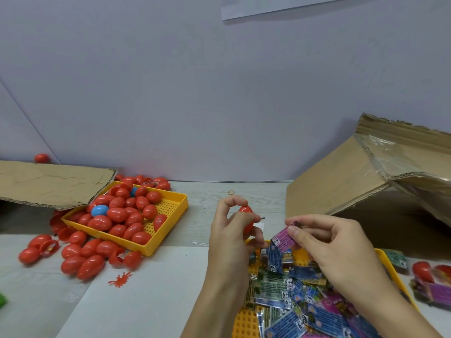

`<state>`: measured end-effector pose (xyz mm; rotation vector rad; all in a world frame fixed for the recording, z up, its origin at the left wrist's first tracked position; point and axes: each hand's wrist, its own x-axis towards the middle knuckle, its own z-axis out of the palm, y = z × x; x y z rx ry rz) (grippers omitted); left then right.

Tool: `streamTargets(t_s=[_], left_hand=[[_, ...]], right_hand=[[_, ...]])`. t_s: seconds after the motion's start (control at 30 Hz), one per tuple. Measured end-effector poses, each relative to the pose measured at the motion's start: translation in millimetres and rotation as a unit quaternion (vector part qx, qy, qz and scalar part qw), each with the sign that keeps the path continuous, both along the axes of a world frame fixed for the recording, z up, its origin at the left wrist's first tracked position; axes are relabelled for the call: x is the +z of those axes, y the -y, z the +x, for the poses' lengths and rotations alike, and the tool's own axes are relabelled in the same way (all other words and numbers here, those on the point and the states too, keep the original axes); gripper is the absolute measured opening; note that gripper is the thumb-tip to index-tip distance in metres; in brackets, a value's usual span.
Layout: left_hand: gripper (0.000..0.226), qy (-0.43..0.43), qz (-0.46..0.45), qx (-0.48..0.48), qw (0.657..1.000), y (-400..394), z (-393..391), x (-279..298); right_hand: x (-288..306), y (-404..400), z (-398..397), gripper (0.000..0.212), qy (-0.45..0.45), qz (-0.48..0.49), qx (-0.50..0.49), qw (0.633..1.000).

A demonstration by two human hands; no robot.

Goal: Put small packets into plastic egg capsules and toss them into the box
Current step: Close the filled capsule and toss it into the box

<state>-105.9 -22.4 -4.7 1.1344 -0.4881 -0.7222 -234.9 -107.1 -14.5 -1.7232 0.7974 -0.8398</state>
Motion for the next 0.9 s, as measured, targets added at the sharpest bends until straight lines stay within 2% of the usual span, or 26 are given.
streamTargets(t_s=[0.1,0.2,0.3,0.63,0.73,0.9], left_hand=[[0.018,0.086,0.055,0.001,0.995,-2.7,-1.0,-1.1],[0.011,0.188,0.096,0.013,0.977,-3.7,-5.8,-3.0],[0.008,0.222,0.108,0.013,0.969,-4.1,-10.0,-0.7],[0.019,0.204,0.099,-0.058,0.972,-6.6,-10.5,3.2],[0.019,0.204,0.105,-0.058,0.972,-5.4,-10.4,0.7],[0.018,0.156,0.079,-0.035,0.984,-5.4,-7.5,1.3]], right_hand=[[1.4,-1.8,1.0,0.007,0.009,0.017,0.016,1.000],[3.7,-2.4,0.5,0.012,0.018,0.014,0.021,1.000],[5.4,-2.2,-0.2,0.025,0.038,0.022,0.015,0.999],[3.2,0.1,0.3,0.032,0.055,0.030,0.001,0.998],[1.8,0.5,1.2,0.037,0.072,0.043,0.004,0.996],[-0.5,0.7,2.7,0.044,0.098,0.107,0.028,0.989]])
